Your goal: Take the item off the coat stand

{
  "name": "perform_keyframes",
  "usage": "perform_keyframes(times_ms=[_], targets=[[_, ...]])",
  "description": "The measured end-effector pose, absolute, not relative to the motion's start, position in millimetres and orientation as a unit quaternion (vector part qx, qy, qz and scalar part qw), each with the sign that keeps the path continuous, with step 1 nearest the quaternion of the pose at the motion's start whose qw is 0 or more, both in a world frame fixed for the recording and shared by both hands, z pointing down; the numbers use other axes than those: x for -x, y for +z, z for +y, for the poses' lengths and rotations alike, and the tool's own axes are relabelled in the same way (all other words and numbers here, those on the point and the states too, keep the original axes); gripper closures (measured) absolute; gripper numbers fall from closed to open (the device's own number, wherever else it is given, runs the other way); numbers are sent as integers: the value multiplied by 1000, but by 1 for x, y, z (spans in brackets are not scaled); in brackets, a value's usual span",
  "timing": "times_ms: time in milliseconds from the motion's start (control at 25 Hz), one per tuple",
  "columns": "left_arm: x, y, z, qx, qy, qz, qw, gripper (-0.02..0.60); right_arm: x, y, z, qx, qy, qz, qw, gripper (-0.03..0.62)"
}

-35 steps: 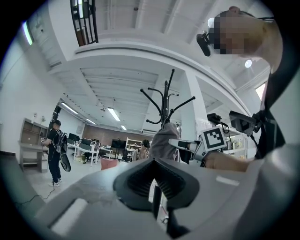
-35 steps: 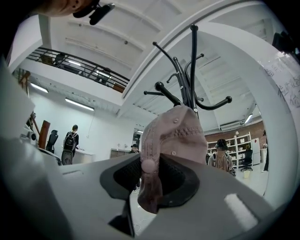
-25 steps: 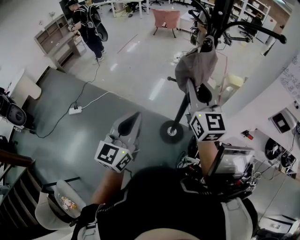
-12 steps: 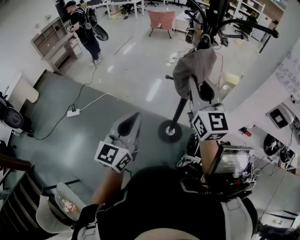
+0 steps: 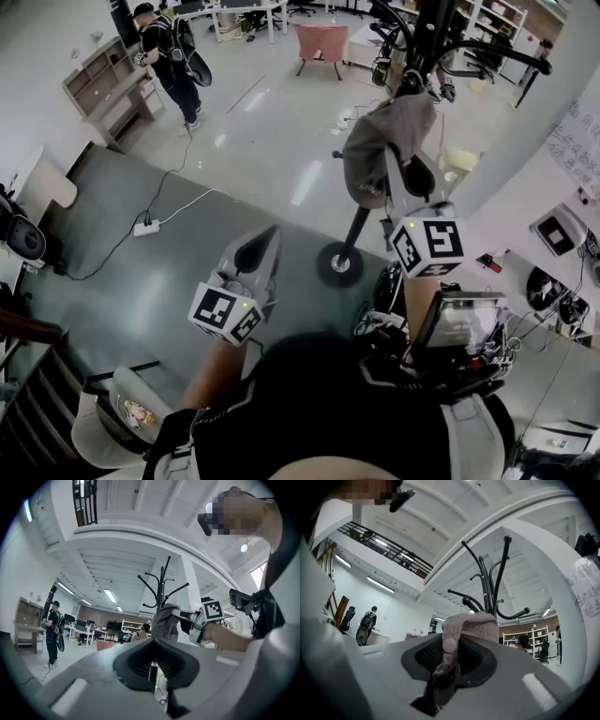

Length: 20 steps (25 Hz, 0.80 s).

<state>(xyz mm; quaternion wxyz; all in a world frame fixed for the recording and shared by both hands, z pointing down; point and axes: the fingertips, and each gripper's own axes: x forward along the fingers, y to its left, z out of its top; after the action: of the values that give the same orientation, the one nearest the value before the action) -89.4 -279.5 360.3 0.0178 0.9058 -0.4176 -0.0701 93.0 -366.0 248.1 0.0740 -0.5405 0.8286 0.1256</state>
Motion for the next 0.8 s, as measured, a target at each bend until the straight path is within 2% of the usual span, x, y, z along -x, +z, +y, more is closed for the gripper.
perform_keyframes(times_ms=[800], targets=[[90, 364, -283, -915, -76, -395, 24, 565, -78, 222, -335, 512, 146, 841, 94, 517]])
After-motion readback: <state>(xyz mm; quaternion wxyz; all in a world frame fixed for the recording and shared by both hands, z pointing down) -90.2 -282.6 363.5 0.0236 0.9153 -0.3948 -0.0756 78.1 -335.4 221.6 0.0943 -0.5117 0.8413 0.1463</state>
